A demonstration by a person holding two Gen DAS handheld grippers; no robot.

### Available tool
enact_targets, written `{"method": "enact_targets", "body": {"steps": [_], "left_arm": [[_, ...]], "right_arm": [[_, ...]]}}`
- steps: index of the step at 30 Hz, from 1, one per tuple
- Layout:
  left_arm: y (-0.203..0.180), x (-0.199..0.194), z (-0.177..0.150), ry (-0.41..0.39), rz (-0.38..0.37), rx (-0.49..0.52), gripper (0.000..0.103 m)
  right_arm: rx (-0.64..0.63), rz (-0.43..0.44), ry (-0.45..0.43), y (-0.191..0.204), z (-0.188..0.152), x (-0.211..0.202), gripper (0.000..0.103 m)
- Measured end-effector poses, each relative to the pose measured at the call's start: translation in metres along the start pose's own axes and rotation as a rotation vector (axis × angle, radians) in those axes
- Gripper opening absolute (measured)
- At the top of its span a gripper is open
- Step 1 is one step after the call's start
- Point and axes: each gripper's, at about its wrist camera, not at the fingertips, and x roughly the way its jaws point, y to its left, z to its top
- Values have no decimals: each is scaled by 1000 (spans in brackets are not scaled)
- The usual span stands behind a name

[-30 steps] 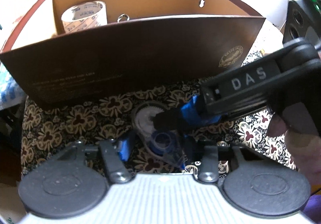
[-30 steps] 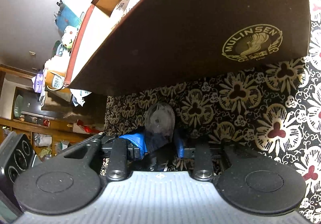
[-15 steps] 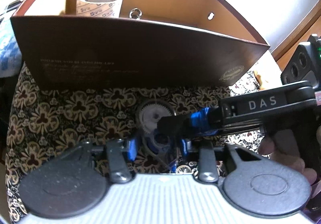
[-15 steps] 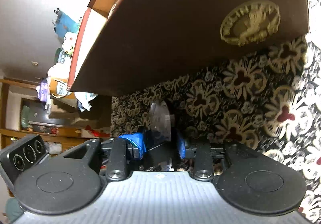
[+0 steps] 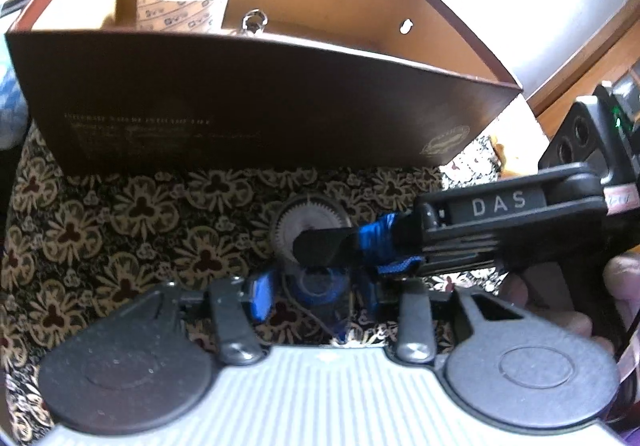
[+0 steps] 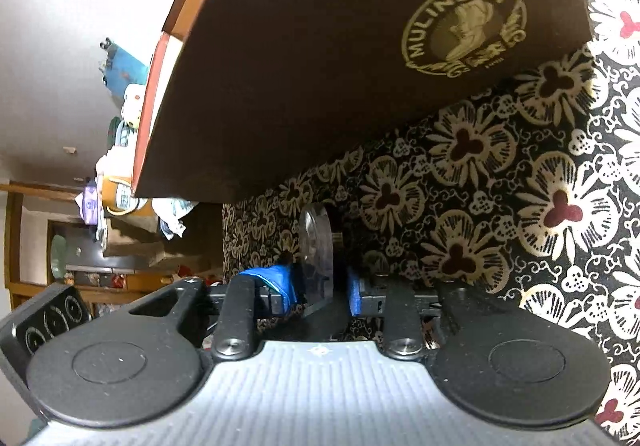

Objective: Organize rigid objects
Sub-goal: 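Close the right gripper on the correction tape dispenser and lift it, then carry the correction tape dispenser with the right gripper over the box wall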

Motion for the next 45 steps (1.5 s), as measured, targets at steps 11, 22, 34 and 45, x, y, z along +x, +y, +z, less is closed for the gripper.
{"method": "enact_targets", "body": {"steps": [11,22,34,45], "left_arm": [[-27,20,6,64,112,130,52],[-42,37,10,88,137,164,34],[-44,29,1,92,132,174,32],[-58,14,-10,72,86,243,32]], "right_arm": [[66,46,-2,-22,4,-9,2],[83,70,-19,-34,0,-22,2],[45,23,-43,-22,-12,-26,0],[33,-8,-77,-11,-31,-39,0]]}}
